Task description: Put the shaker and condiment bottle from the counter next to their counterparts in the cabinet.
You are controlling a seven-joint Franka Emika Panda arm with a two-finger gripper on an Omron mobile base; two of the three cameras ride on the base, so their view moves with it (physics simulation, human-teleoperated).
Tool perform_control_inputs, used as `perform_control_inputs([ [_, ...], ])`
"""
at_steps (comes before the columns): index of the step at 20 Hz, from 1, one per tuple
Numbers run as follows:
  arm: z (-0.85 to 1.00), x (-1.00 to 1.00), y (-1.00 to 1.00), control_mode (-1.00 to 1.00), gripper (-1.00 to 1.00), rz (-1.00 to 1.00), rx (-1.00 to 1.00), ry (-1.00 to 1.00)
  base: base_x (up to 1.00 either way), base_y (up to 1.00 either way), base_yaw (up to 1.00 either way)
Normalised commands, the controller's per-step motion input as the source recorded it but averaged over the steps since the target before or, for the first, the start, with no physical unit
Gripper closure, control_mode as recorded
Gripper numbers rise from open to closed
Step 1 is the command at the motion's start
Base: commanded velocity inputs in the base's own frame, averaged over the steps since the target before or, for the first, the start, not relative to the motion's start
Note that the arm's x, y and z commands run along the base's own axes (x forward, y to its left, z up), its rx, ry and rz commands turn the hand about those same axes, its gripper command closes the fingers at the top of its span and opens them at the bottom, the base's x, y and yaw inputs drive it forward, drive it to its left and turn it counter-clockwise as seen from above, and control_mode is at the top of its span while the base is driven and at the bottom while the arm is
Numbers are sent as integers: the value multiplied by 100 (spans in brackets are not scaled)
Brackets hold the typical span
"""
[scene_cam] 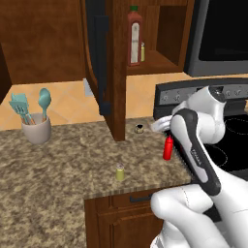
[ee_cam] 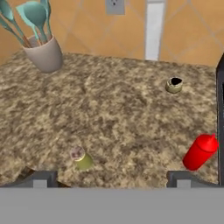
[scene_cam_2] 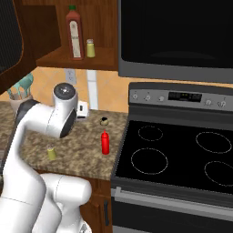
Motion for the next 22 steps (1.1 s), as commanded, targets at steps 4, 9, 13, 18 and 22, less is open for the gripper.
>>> perform_control_inputs([
  [4, -32, 0, -67, -100, -100, 24, 17, -18, 0, 0, 0],
  [9, -2, 0, -96, -100, -100, 24, 27, -36, 0, 0, 0],
  [13, -5, 4, -76, -100, -100, 31, 20, -40, 0, 0, 0],
  [18, -7, 7, -15, -100, -100, 11, 4, -7, 0, 0, 0],
  [22, -17, 20, -10, -100, -100, 13, -2, 0, 0, 0, 0],
])
